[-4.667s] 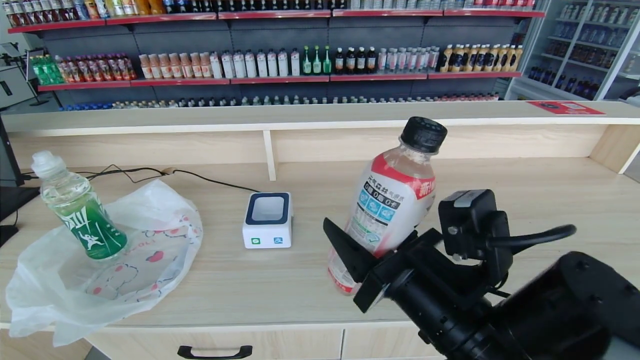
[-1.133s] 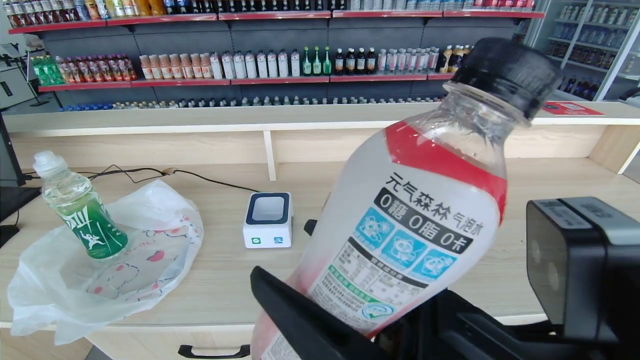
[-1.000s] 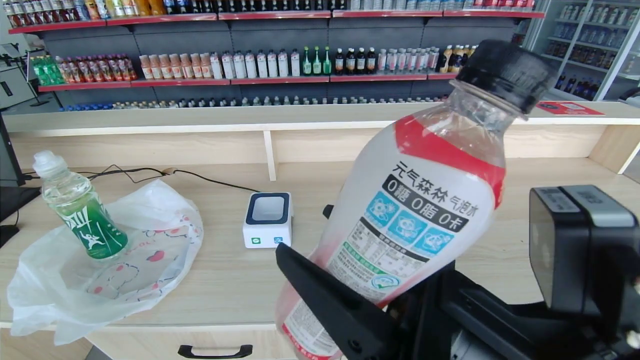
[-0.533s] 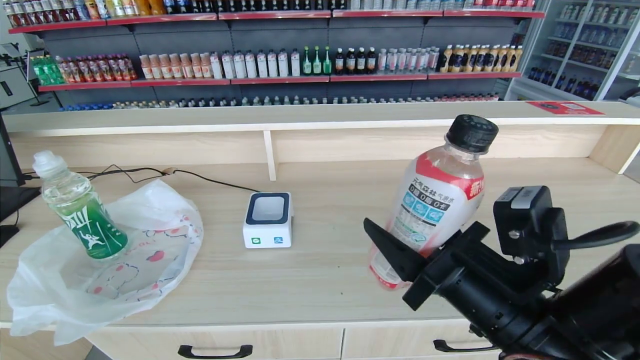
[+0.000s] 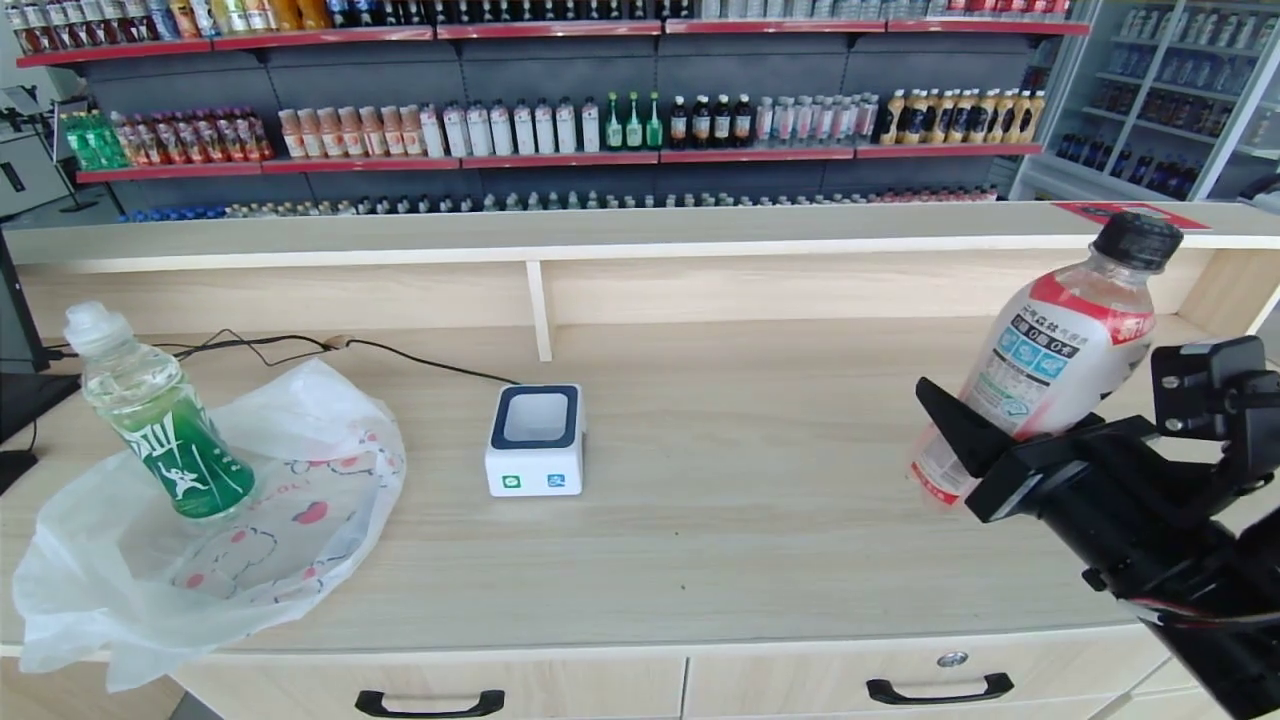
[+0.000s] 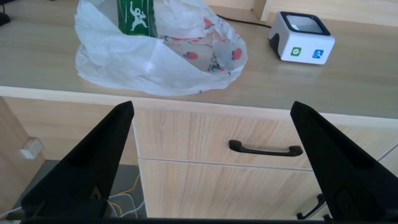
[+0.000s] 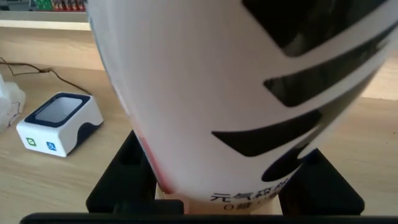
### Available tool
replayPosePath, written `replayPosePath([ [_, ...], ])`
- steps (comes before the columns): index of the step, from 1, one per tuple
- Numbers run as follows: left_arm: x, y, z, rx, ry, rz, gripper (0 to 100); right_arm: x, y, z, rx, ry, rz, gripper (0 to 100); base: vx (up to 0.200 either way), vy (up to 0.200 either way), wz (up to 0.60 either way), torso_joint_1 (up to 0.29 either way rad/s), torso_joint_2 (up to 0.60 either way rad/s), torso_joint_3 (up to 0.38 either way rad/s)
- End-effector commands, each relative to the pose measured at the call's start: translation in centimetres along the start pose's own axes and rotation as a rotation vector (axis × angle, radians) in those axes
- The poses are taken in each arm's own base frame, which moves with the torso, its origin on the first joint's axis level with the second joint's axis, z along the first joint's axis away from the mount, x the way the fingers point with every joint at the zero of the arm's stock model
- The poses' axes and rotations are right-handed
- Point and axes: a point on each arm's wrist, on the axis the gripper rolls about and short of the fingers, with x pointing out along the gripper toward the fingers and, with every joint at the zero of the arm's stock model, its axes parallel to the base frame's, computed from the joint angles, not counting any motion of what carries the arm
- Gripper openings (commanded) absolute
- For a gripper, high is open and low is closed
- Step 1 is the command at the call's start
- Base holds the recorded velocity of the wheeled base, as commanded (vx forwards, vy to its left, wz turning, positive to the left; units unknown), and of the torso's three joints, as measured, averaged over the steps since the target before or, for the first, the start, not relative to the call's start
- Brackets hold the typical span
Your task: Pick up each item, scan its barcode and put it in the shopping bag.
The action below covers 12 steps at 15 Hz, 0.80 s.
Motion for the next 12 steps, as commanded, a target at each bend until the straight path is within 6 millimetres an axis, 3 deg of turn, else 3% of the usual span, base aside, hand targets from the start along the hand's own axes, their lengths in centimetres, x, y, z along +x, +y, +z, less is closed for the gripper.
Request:
replayPosePath([
  [1, 0.0, 0.0, 0.0, 0.001, 0.0, 0.0, 100, -0.6, -0.6, -0.2, -0.022, 0.015, -0.028, 0, 0.0, 0.0, 0.0, 0.0, 0.0, 0.0],
  [6, 0.0, 0.0, 0.0, -0.001, 0.0, 0.0, 100, -3.0, -0.8, -1.3, -0.018, 0.091, 0.003, 0, 0.0, 0.0, 0.0, 0.0, 0.0, 0.0],
  [8, 0.0, 0.0, 0.0, 0.001, -0.001, 0.0, 100, -0.8, -0.7, 0.4, -0.022, -0.012, -0.021, 0, 0.0, 0.0, 0.0, 0.0, 0.0, 0.0],
  [10, 0.0, 0.0, 0.0, 0.001, 0.0, 0.0, 100, 1.1, -1.1, 1.0, -0.025, -0.052, -0.078, 0, 0.0, 0.0, 0.0, 0.0, 0.0, 0.0],
  [12, 0.0, 0.0, 0.0, 0.001, 0.002, 0.0, 100, 2.2, -1.7, 1.2, -0.024, -0.073, -0.111, 0, -0.2, 0.0, 0.0, 0.0, 0.0, 0.002],
])
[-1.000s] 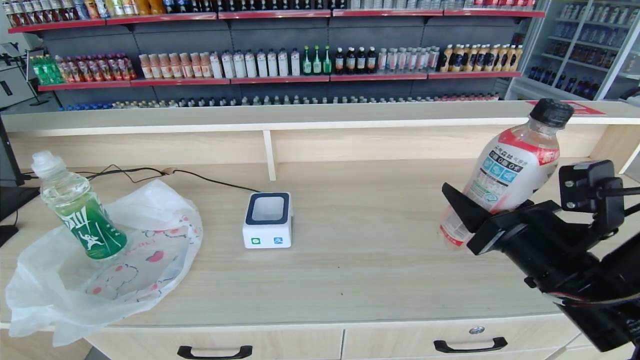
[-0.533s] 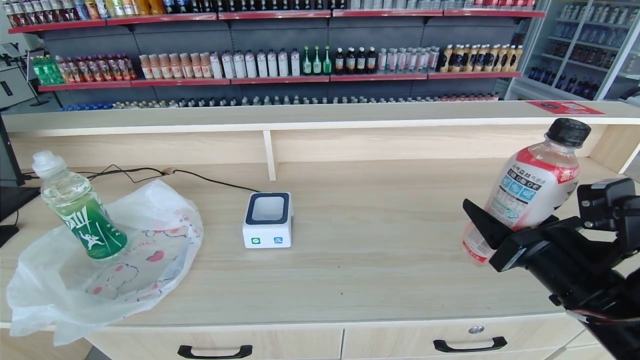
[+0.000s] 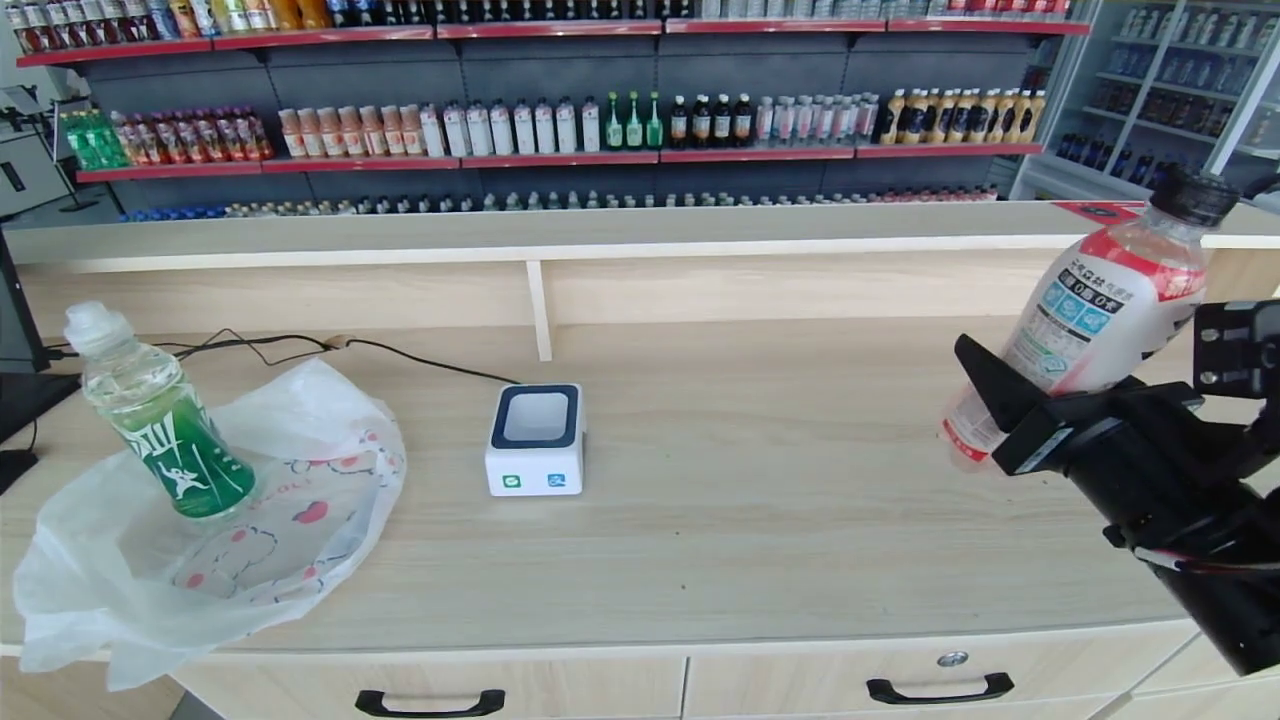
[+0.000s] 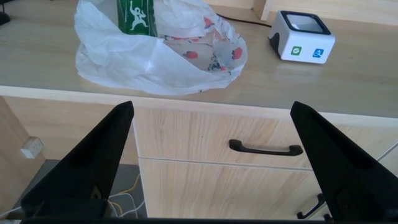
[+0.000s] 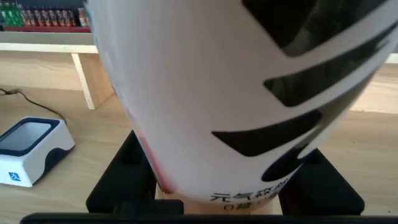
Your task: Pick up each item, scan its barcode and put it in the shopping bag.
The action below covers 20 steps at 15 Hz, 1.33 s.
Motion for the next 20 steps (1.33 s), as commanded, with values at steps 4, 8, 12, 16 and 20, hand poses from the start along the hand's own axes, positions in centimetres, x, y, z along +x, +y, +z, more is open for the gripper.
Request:
replayPosePath([
  [4, 0.0, 0.0, 0.0, 0.0, -0.001, 0.001, 100, 1.2, 0.1, -0.5, 0.002, 0.006, -0.011, 0, -0.05, 0.0, 0.0, 0.004, 0.0, 0.001],
  [8, 0.0, 0.0, 0.0, 0.0, 0.001, 0.001, 100, 1.7, 0.2, -0.5, 0.009, 0.0, -0.011, 0, 0.0, 0.1, 0.0, 0.016, 0.0, -0.006],
  [12, 0.0, 0.0, 0.0, -0.003, 0.001, 0.001, 100, 2.2, 0.3, -0.6, 0.012, -0.006, -0.012, 0, 0.0, 0.2, 0.0, 0.005, 0.0, 0.002],
  [16, 0.0, 0.0, 0.0, -0.003, 0.001, 0.001, 100, 2.2, 0.3, -0.5, 0.029, -0.008, -0.012, 0, 0.0, 0.2, 0.0, 0.0, 0.0, 0.004],
  [20, 0.0, 0.0, 0.0, -0.003, 0.001, 0.001, 100, 2.2, 0.3, -0.5, 0.029, -0.008, -0.012, 0, 0.0, 0.2, 0.0, 0.0, 0.0, 0.001],
])
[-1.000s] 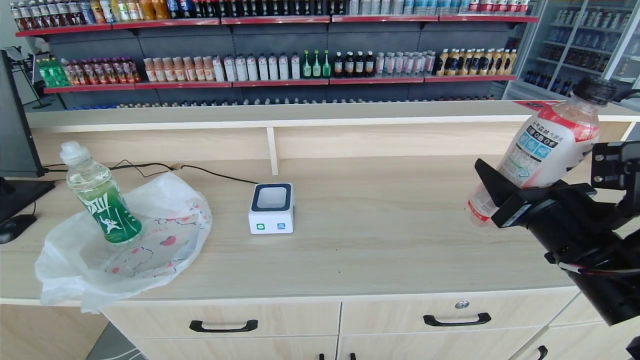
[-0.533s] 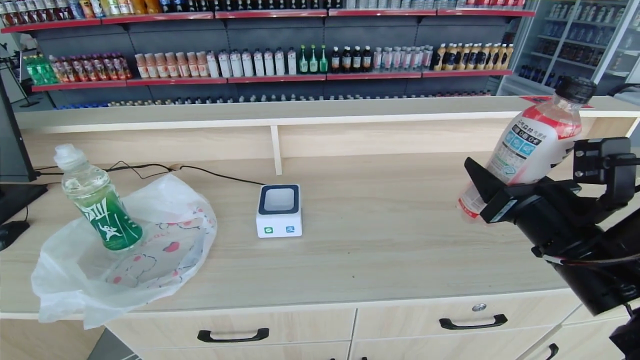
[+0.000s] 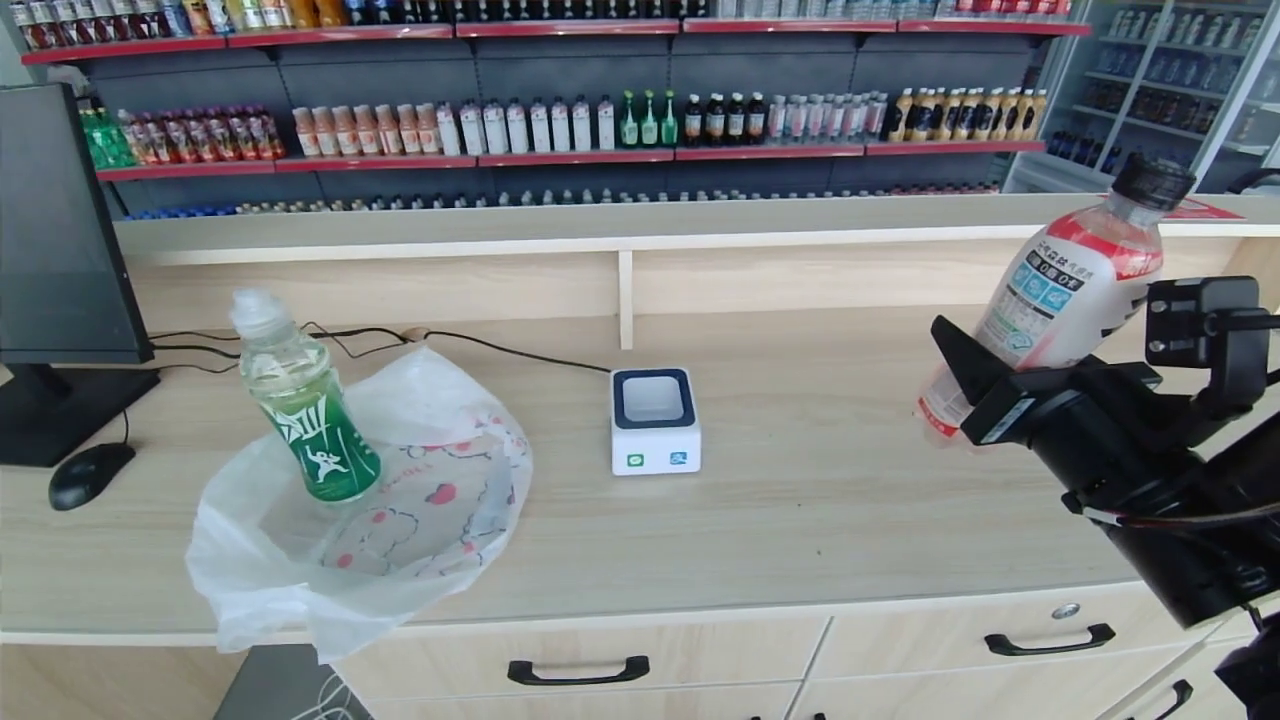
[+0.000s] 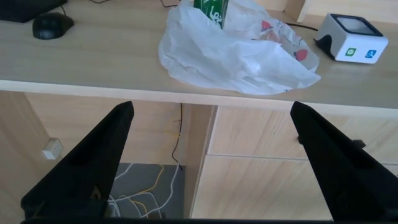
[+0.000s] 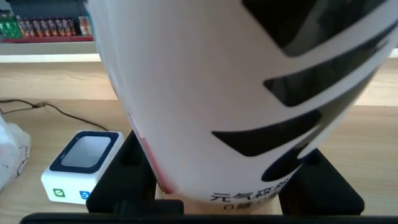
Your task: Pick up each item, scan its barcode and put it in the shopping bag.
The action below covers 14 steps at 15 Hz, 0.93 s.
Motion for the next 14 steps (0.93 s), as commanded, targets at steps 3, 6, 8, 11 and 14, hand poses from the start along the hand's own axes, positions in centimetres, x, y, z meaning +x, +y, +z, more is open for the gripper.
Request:
replayPosePath([
  [3, 0.01, 0.0, 0.01, -0.001, 0.0, 0.001, 100, -0.03, 0.0, 0.04, -0.001, -0.002, 0.0, 0, 0.0, 0.2, 0.0, 0.002, 0.0, 0.002],
  [6, 0.01, 0.0, 0.01, -0.002, 0.0, 0.001, 100, 0.01, 0.01, 0.02, -0.001, -0.002, 0.0, 0, 0.0, 0.2, 0.0, 0.002, 0.0, 0.002],
  [8, 0.01, 0.0, 0.01, -0.002, 0.0, 0.001, 100, -0.01, -0.01, 0.18, 0.001, -0.008, 0.0, 0, 0.0, 0.2, 0.0, 0.01, 0.0, 0.002],
  [11, 0.01, 0.0, 0.01, 0.001, 0.0, 0.001, 100, -0.01, -0.01, 0.18, 0.001, -0.008, 0.0, 0, 0.0, 0.0, 0.0, 0.0, 0.0, 0.0],
  [14, 0.01, 0.0, 0.01, 0.001, 0.0, 0.001, 100, 0.02, 0.0, 0.21, -0.002, -0.009, 0.0, 0, 0.0, 0.0, 0.0, 0.0, 0.0, 0.0],
])
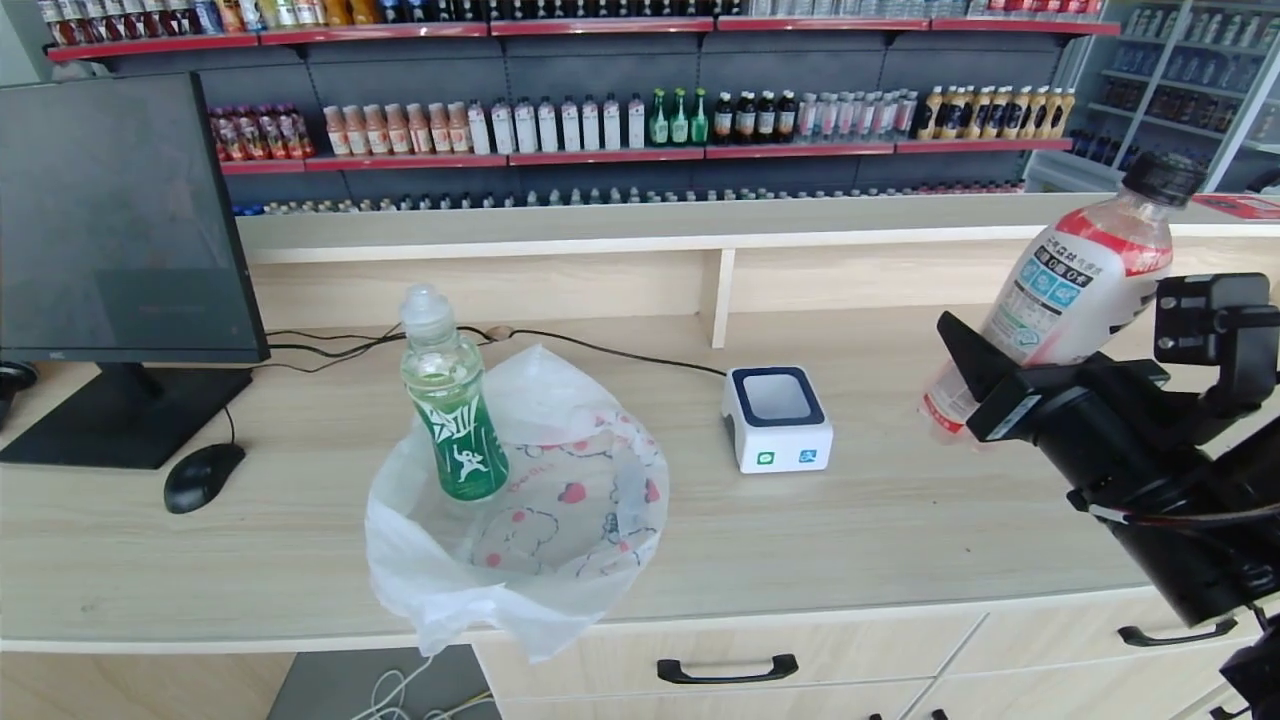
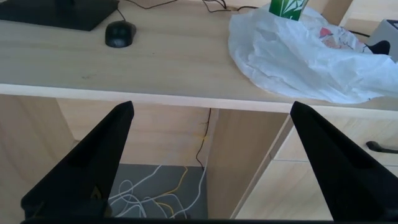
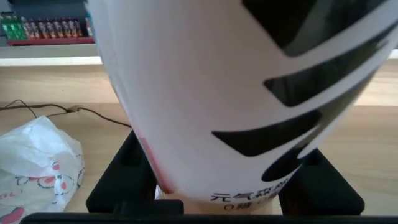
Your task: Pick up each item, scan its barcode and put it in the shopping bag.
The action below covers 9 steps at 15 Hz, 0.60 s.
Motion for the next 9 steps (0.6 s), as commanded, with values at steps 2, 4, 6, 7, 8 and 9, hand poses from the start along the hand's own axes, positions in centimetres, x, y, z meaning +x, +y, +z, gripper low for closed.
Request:
replayPosePath([
  [2, 0.0, 0.0, 0.0, 0.0, 0.0, 0.0, 100, -0.2, 0.3, -0.1, -0.023, 0.005, 0.049, 0, 0.0, 0.0, 0.0, 0.0, 0.0, 0.0],
  [4, 0.0, 0.0, 0.0, -0.002, 0.0, 0.001, 100, 0.5, -0.4, 0.7, -0.097, -0.053, 0.146, 0, 0.0, 0.0, 0.0, 0.0, 0.0, 0.0],
  [6, 0.0, 0.0, 0.0, 0.0, 0.0, 0.001, 100, 1.4, -1.5, 0.7, -0.198, -0.075, 0.169, 0, 0.0, 0.0, 0.0, 0.0, 0.0, 0.0],
  [7, 0.0, 0.0, 0.0, -0.002, 0.0, 0.001, 100, 1.4, -1.6, 0.7, -0.2, -0.075, 0.166, 0, 0.0, 0.0, 0.0, 0.0, 0.0, 0.0],
  [8, 0.0, 0.0, 0.0, -0.002, 0.0, 0.001, 100, 1.8, -1.8, 0.2, -0.28, -0.068, 0.159, 0, 0.0, 0.0, 0.0, 0.0, 0.0, 0.0],
  [9, 0.0, 0.0, 0.0, -0.002, -0.001, 0.001, 100, 2.4, -1.7, 0.2, -0.336, -0.085, 0.167, 0, 0.0, 0.0, 0.0, 0.0, 0.0, 0.0],
])
